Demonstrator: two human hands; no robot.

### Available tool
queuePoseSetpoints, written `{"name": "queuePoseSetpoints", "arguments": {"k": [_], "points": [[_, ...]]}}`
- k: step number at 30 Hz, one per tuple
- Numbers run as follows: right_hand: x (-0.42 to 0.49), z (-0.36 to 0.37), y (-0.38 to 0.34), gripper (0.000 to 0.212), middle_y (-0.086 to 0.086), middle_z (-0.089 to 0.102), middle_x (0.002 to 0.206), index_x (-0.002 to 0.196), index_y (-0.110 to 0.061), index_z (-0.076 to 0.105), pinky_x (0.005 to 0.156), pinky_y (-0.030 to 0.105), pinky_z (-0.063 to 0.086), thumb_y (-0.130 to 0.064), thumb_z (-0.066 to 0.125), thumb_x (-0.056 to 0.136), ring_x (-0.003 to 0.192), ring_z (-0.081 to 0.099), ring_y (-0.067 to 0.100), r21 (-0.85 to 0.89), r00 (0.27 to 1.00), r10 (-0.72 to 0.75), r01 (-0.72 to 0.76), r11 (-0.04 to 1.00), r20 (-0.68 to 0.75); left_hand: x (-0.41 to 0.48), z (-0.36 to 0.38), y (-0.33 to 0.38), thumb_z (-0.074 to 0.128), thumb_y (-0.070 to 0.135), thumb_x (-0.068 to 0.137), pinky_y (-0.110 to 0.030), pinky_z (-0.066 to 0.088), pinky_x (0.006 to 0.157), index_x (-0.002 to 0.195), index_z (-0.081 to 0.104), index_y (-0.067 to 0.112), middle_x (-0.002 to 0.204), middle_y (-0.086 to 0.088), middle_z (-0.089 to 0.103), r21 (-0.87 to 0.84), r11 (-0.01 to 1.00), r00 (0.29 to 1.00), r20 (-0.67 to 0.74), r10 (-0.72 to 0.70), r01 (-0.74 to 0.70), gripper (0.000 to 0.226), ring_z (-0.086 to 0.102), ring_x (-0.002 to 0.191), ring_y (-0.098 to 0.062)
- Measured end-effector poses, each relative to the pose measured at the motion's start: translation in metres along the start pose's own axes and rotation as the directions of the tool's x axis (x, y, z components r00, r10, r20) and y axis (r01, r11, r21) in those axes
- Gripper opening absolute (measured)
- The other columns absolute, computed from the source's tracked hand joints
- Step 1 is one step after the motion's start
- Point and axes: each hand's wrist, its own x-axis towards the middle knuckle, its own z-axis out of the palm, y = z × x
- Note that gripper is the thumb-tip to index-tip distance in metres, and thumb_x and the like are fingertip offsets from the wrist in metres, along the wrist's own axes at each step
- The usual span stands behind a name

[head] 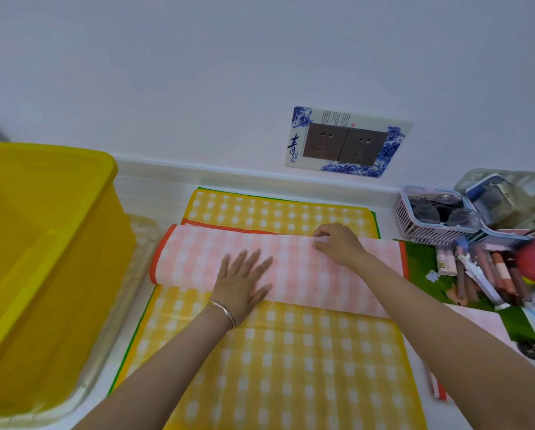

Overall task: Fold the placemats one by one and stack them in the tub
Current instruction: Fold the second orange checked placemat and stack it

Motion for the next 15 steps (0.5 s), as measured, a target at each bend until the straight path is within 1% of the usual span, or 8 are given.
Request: {"name": "queuePoseSetpoints", "arguments": {"k": [1,2,7,9,11,13,14,15], "points": [[0.004,0.004,0.002,0.004,-0.002,0.065,0.107,0.090,-0.020,0.064,0.084,0.028,0.041,-0.019,0.062,0.087,0.106,0.055,0.019,-0.010,1.000,0.012,-0.012,1.000,-0.020,-0.001,0.006,0.001,0.005,0.053,0.097,-0.046,0.024,0.102,0.135,0.040,0.030,0.133,0.000,0.056,-0.001,1.000,1.000,0.014,-0.022,0.022,0.056,0.056,0.119,-0.027],[0.008,0.008,0.004,0.008,-0.002,0.065,0.108,0.093,-0.019,0.066,0.083,0.027,0.041,-0.019,0.061,0.086,0.106,0.056,0.019,-0.023,0.999,0.027,-0.028,0.999,-0.037,-0.001,0.010,0.003,0.004,0.052,0.097,-0.045,0.023,0.101,0.135,0.039,0.030,0.133,0.001,0.056,0.001,0.999,0.998,0.036,-0.048,0.047,0.056,0.056,0.118,-0.027],[0.023,0.027,0.019,0.015,0.000,0.067,0.110,0.100,-0.017,0.067,0.092,0.029,0.038,-0.018,0.061,0.086,0.108,0.057,0.022,-0.068,0.992,0.081,-0.087,0.994,-0.094,0.005,0.029,0.003,0.003,0.050,0.098,-0.045,0.023,0.100,0.135,0.039,0.031,0.133,0.002,0.056,-0.009,0.993,0.985,0.131,-0.115,0.117,0.056,0.057,0.117,-0.026],[0.027,0.034,0.024,0.015,0.000,0.067,0.109,0.099,-0.017,0.067,0.090,0.027,0.037,-0.019,0.061,0.086,0.107,0.058,0.022,-0.079,0.990,0.092,-0.101,0.992,-0.106,0.007,0.033,0.002,0.000,0.051,0.097,-0.045,0.019,0.102,0.137,0.041,0.030,0.136,0.002,0.052,-0.019,0.991,0.981,0.147,-0.129,0.133,0.061,0.054,0.121,-0.027],[0.029,0.038,0.026,0.015,0.001,0.067,0.109,0.100,-0.017,0.067,0.090,0.028,0.038,-0.019,0.061,0.086,0.106,0.058,0.022,-0.088,0.988,0.092,-0.103,0.991,-0.122,0.009,0.036,0.001,-0.005,0.054,0.095,-0.045,0.011,0.105,0.140,0.037,0.030,0.142,0.001,0.045,-0.025,0.988,0.975,0.169,-0.146,0.152,0.067,0.047,0.127,-0.027],[0.029,0.042,0.027,0.018,0.002,0.066,0.111,0.103,-0.017,0.067,0.093,0.030,0.038,-0.017,0.060,0.086,0.107,0.057,0.023,-0.113,0.987,0.064,-0.081,0.990,-0.147,0.010,0.040,0.003,-0.001,0.052,0.097,-0.046,0.009,0.106,0.140,0.038,0.029,0.138,0.000,0.050,-0.043,0.980,0.967,0.180,-0.182,0.192,0.062,0.051,0.123,-0.028],[0.028,0.045,0.027,0.021,0.002,0.064,0.113,0.107,-0.017,0.066,0.095,0.032,0.037,-0.016,0.060,0.086,0.108,0.056,0.024,-0.122,0.985,0.047,-0.068,0.990,-0.165,0.011,0.042,0.004,0.002,0.051,0.097,-0.045,0.008,0.106,0.143,0.032,0.029,0.137,0.000,0.051,-0.042,0.979,0.964,0.189,-0.188,0.199,0.059,0.052,0.123,-0.028],[0.026,0.047,0.026,0.025,0.003,0.061,0.117,0.110,-0.017,0.065,0.097,0.033,0.036,-0.016,0.060,0.086,0.110,0.055,0.024,-0.114,0.981,0.030,-0.053,0.992,-0.190,0.010,0.045,0.004,0.003,0.051,0.097,-0.046,0.007,0.107,0.146,0.022,0.030,0.139,0.000,0.049,-0.047,0.979,0.964,0.189,-0.187,0.200,0.057,0.048,0.126,-0.028]]}}
